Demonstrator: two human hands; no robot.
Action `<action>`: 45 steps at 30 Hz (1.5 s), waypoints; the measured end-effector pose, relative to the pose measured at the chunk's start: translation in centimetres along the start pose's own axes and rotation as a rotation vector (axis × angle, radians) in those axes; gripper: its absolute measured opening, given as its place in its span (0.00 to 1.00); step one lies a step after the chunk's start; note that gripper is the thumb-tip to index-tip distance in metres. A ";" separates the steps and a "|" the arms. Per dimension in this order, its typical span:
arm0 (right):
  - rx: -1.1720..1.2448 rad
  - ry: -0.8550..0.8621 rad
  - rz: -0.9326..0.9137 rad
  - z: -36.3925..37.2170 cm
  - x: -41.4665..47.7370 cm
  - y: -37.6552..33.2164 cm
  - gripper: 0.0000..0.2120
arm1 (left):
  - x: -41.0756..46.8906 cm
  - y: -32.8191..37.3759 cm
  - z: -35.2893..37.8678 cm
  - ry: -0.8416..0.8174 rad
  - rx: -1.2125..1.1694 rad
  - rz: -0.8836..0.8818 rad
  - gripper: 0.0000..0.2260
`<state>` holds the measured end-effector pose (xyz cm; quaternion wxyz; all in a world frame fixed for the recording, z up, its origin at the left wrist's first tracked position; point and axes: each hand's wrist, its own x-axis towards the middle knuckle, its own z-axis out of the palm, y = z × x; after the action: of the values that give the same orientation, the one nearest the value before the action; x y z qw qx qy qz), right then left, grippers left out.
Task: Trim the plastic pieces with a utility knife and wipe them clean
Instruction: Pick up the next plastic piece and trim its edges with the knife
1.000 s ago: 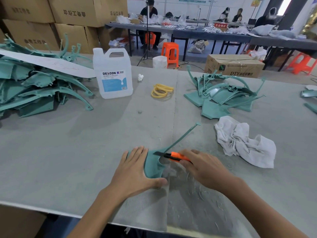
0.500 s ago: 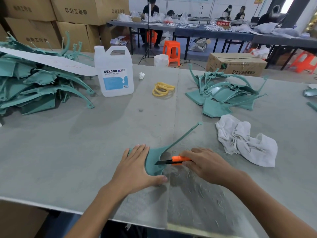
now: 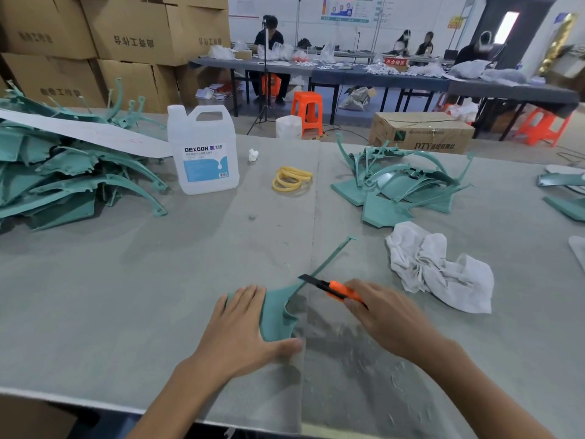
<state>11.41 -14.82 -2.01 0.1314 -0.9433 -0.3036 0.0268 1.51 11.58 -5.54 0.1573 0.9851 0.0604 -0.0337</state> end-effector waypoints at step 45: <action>0.385 0.235 0.564 1.2 3.7 3.8 0.18 | 14.6 8.3 1.1 0.008 -0.004 0.178 0.18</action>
<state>16.39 -15.36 -4.08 0.3282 -0.9446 -0.0038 0.0103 16.95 4.97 -5.34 0.1612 0.9864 -0.0266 -0.0158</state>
